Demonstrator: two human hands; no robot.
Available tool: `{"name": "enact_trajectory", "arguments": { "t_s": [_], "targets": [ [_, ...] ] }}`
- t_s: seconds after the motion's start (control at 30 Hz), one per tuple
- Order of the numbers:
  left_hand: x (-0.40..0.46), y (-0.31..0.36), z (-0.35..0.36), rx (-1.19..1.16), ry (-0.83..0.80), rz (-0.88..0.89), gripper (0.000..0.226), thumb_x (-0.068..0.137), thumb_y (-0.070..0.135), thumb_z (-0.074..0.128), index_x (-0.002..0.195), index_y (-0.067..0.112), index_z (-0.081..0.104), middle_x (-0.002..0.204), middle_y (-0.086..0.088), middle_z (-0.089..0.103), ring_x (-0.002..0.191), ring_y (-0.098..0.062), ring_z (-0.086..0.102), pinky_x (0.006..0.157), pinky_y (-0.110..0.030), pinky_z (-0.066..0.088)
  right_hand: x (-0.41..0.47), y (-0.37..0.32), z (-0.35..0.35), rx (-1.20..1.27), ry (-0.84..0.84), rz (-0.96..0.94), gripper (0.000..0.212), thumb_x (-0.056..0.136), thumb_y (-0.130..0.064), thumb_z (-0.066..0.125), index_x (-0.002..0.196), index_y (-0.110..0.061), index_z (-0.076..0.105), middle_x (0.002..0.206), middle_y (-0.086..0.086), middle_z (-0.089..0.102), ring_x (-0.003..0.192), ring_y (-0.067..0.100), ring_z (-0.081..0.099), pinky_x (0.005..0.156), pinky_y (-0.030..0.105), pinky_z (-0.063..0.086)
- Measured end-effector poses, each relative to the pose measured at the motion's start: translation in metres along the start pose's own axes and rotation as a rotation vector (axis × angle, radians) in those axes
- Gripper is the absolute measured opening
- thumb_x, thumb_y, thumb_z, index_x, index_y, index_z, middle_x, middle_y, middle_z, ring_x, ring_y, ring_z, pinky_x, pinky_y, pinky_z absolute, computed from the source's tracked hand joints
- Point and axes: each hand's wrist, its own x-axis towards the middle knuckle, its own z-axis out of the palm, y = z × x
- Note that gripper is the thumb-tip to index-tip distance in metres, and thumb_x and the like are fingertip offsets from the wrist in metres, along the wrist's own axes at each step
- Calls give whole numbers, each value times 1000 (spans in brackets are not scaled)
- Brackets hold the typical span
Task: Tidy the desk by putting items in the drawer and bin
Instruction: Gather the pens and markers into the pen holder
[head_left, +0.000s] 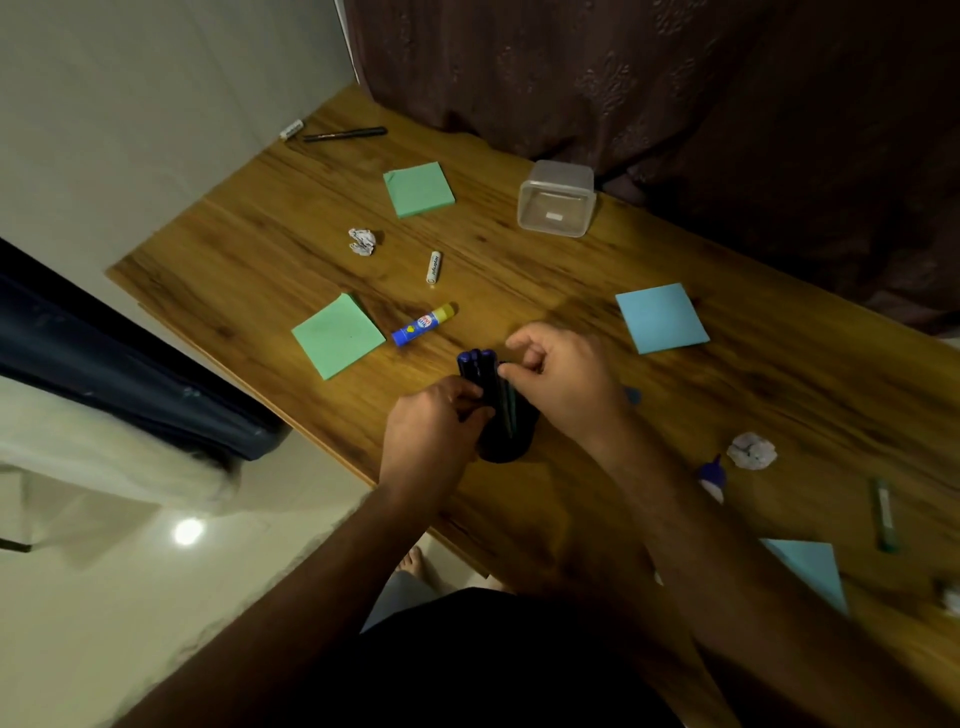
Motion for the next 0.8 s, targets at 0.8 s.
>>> {"name": "enact_trajectory", "arguments": {
  "t_s": [0.8],
  "targets": [
    [196,-50,-129,-30,329,174,19,92,30,60,109,20,62,103,9,66,72,-3,61,64,-22,44,139,-70,-1,92,-125,61,32,85,-41,69,111,-22,65,113,-5,65,101,10,60,83,28,50]
  ]
}}
